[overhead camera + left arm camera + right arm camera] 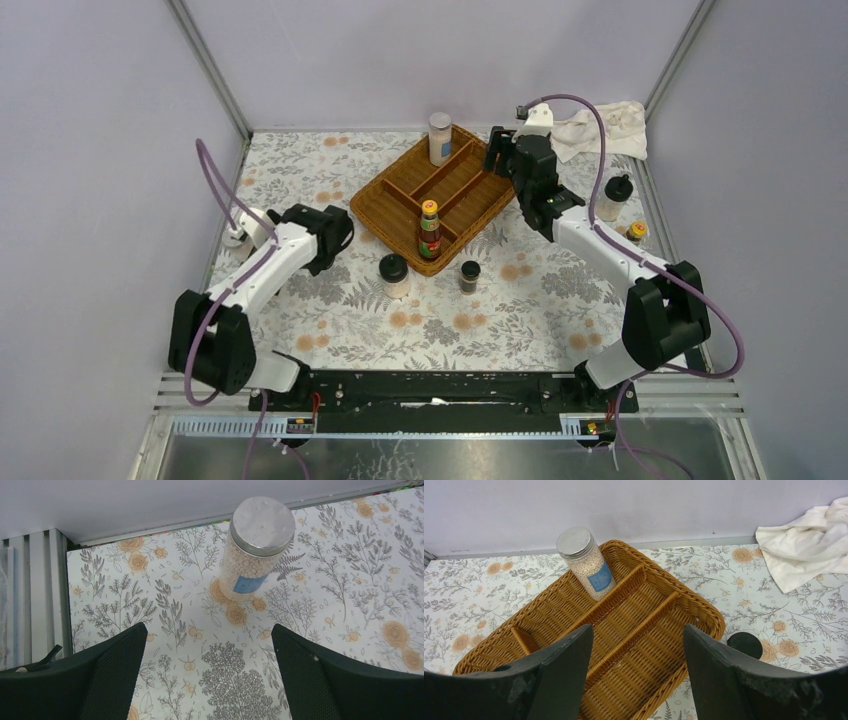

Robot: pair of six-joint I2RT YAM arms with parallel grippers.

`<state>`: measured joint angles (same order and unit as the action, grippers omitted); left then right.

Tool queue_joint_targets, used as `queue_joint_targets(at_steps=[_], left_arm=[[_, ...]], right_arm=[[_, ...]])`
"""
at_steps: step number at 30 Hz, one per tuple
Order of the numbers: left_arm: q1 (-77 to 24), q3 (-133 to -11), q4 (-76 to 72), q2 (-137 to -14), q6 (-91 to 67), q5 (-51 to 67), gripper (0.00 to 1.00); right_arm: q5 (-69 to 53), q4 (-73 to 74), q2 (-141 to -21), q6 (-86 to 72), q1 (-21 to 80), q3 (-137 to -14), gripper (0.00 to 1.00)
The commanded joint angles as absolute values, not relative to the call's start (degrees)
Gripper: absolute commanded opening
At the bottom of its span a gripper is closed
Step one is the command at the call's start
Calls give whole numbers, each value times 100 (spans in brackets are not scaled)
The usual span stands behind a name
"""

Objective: Organize the condiment bottles
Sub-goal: Pick up the bottle from the center of the board.

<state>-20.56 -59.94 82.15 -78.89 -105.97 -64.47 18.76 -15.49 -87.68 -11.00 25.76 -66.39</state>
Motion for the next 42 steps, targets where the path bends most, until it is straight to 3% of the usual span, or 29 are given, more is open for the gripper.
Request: queue_joint_targets(at_steps=[1,13,42], left_arm=[[-1958,-5969,8266,-8258,-10969,-6940,98],[-1784,-6457,8305,-9472,-11282,-7230,96],[-1757,-6014,8343,-10346,-12640,-8448,98]], right_arm=[[1868,-1802,-8888,-989,2541,-6894,73],[1701,-1808,-8905,-994,2539,-6969,73],[1706,-1397,-8192,-756,2585,-6822,72]])
